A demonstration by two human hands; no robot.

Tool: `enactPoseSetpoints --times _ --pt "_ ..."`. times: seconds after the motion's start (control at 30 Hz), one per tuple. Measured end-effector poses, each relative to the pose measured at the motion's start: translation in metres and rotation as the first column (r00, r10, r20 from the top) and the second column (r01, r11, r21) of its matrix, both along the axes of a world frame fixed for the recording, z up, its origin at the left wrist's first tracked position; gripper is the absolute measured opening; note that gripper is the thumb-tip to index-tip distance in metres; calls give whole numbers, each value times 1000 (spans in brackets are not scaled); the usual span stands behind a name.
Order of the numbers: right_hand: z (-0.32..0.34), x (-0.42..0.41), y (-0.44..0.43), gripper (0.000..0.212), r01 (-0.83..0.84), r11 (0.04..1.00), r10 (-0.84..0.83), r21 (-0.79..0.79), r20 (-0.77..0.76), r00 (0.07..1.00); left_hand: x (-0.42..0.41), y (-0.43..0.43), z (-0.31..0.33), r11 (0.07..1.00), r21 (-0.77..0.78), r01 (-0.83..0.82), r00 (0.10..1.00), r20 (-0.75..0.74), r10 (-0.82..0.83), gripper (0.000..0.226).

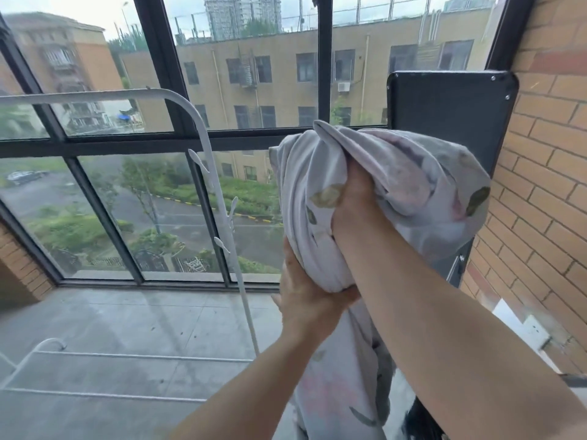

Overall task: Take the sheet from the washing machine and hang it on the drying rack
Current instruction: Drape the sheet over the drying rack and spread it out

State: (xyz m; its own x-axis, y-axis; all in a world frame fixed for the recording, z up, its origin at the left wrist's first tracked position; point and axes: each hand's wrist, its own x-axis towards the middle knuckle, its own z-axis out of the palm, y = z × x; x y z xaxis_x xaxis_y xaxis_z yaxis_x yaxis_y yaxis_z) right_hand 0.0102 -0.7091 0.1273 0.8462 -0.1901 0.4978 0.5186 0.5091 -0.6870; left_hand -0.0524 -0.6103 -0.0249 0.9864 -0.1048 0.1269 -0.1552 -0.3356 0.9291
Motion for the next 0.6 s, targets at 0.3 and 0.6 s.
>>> enactPoseSetpoints --times 0.3,0.6 --pt "-1 7 -43 28 189 942 -117 278 -257 959 65 45 35 941 -115 -318 920 200 336 42" --pt "12 70 -51 39 153 966 -75 210 -336 939 128 99 124 874 46 -484 674 657 339 14"
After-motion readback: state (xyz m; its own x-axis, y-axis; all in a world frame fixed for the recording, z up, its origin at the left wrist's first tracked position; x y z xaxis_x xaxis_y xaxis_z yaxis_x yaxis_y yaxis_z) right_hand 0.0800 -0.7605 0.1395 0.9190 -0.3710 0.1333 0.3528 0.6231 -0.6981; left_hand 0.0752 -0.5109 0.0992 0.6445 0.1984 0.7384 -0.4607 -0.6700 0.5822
